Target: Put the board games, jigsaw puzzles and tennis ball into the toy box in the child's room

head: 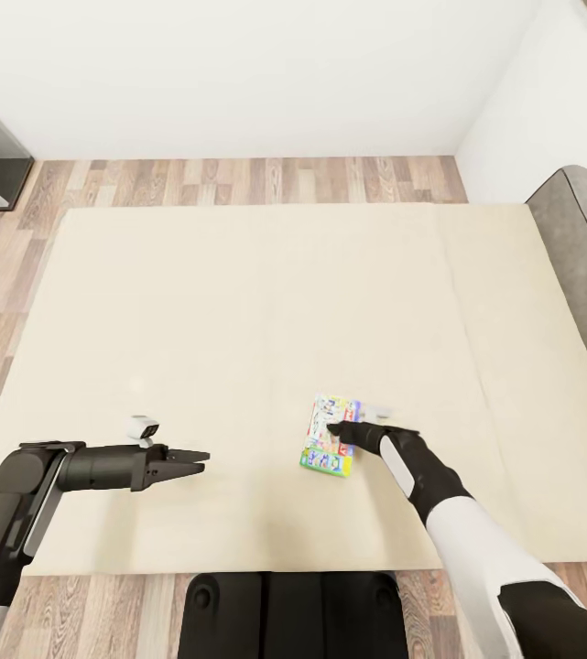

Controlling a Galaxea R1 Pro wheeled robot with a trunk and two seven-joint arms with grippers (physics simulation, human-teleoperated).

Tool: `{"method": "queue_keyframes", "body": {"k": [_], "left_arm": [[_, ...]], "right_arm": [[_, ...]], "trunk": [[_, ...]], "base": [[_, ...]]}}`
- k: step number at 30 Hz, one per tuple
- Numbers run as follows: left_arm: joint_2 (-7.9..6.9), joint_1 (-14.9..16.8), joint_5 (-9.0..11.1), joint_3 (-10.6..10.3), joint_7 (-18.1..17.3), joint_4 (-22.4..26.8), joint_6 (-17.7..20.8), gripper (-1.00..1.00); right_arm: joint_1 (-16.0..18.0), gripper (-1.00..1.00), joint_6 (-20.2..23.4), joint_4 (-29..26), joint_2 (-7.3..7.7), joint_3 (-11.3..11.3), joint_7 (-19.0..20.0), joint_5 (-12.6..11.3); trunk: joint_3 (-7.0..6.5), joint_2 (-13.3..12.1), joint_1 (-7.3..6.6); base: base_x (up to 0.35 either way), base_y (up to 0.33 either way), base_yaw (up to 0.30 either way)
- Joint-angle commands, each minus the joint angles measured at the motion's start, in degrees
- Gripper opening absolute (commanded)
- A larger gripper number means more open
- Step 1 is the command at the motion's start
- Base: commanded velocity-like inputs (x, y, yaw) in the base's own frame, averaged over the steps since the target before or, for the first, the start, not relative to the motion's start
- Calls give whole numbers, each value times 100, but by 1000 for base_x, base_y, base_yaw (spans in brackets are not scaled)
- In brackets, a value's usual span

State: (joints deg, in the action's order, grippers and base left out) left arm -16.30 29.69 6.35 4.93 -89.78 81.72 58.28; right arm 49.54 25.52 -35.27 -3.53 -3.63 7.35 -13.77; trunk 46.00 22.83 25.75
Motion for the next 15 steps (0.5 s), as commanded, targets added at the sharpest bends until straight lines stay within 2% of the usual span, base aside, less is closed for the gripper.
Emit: {"method": "queue_keyframes", "body": {"k": [1,7,15], "left_arm": [[-3,2,-2,-1,-22,2,61,100],[-5,2,-2,-1,-22,2,61,100],[-5,2,-2,-1,-22,2,61,100]], "right_arm": [[38,100,16,81,1,-5,-69,-16],[196,100,-47,473,9,-8,-207,-8],[221,100,-144,541,-6,-1,-223,-3]], "trunk": [[6,9,3],[6,9,3],[6,9,3]], "base": [[0,0,0],[0,0,0],[0,0,0]]}}
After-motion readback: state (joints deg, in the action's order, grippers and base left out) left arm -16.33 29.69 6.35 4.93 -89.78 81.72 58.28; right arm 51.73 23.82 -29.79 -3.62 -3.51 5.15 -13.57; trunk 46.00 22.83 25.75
